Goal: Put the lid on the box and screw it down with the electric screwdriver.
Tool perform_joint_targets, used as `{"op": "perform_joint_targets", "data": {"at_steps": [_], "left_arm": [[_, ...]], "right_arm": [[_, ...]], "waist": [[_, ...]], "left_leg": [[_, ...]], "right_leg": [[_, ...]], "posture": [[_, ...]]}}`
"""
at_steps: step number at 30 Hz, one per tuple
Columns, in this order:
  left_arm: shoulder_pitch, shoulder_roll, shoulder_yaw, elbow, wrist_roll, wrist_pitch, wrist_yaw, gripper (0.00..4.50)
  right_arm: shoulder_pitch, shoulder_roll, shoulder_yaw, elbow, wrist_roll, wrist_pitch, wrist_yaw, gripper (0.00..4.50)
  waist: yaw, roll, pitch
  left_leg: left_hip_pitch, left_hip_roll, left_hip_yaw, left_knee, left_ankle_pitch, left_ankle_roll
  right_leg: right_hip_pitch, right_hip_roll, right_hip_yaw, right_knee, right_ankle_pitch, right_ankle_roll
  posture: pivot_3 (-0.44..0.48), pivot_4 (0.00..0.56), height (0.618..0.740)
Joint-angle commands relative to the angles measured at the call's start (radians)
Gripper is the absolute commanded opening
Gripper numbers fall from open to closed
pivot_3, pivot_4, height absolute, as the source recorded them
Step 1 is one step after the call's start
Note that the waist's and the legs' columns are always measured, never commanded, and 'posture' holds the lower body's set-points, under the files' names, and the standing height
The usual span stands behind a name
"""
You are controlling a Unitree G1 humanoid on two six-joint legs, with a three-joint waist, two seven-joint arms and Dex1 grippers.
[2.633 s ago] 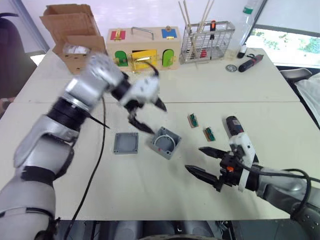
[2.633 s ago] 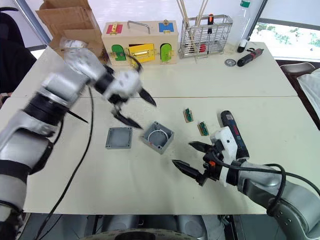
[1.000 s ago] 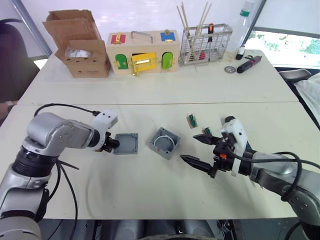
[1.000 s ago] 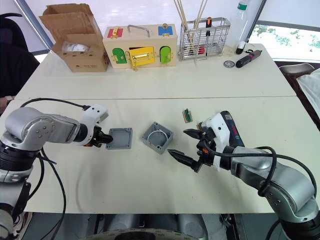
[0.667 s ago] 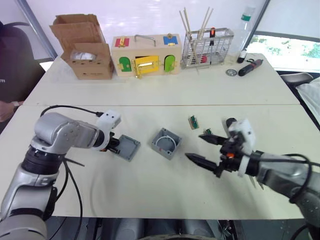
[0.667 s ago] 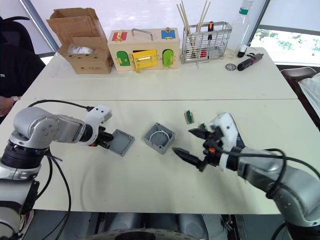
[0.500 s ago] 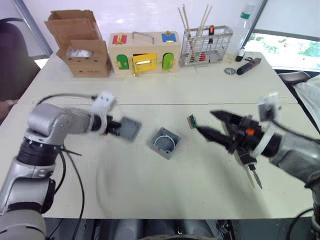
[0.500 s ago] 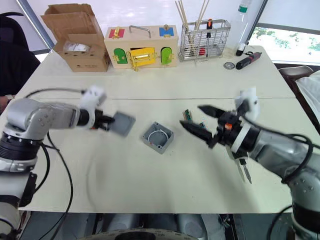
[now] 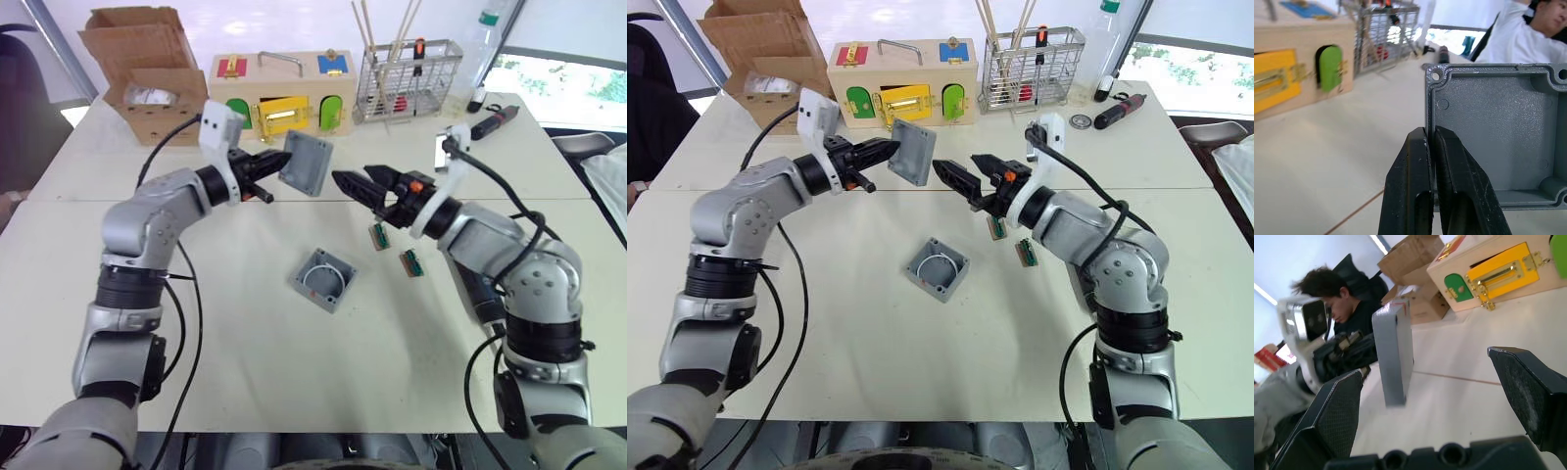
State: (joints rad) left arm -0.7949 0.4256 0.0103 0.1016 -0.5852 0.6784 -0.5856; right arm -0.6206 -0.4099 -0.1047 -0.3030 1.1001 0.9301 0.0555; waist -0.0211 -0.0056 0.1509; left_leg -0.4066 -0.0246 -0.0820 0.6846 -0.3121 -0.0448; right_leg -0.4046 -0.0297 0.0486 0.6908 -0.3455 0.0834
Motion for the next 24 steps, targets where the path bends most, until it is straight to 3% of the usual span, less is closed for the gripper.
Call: {"op": "perform_joint_targets", "data": {"at_steps": [1,16,19,24], "left_arm": [[-0.018,-0.019,0.008,-0.050,0.031,-0.041,0.009,0.04],[0.005,-0.068,0.029,-0.122,0.052,-0.016,0.029,0.04],[0.016,-0.066,0.029,-0.135,0.055,-0.006,0.032,0.00],[0.025,-0.059,0.029,-0.140,0.064,-0.001,0.029,0.00]], "right_arm": [[-0.028,0.017,-0.015,-0.012,-0.017,0.003,-0.020,4.50],[-0.023,0.069,-0.027,-0.019,-0.020,0.041,-0.069,4.50],[-0.023,0.075,-0.028,-0.020,-0.025,0.031,-0.069,3.83],[-0.021,0.082,-0.031,-0.027,-0.032,0.030,-0.066,2.34]], "waist": [[-0.002,0.000,0.000],[-0.024,0.000,0.000],[-0.024,0.000,0.000],[-0.023,0.000,0.000]], "left_leg": [[0.000,0.000,0.000,0.000,0.000,0.000],[0.000,0.000,0.000,0.000,0.001,-0.001],[0.000,0.000,0.000,0.000,0.001,-0.001],[0.000,0.000,0.000,0.000,0.001,-0.001]], "right_leg": [[0.000,0.000,0.000,0.001,0.000,0.000],[-0.002,0.000,0.000,0.008,0.000,0.000],[-0.003,0.000,0.000,0.009,0.000,0.000],[-0.003,0.001,0.000,0.009,0.000,0.000]], "posture": [[0.000,0.150,0.740],[0.000,0.150,0.740],[0.000,0.150,0.740],[0.000,0.150,0.740]]}}
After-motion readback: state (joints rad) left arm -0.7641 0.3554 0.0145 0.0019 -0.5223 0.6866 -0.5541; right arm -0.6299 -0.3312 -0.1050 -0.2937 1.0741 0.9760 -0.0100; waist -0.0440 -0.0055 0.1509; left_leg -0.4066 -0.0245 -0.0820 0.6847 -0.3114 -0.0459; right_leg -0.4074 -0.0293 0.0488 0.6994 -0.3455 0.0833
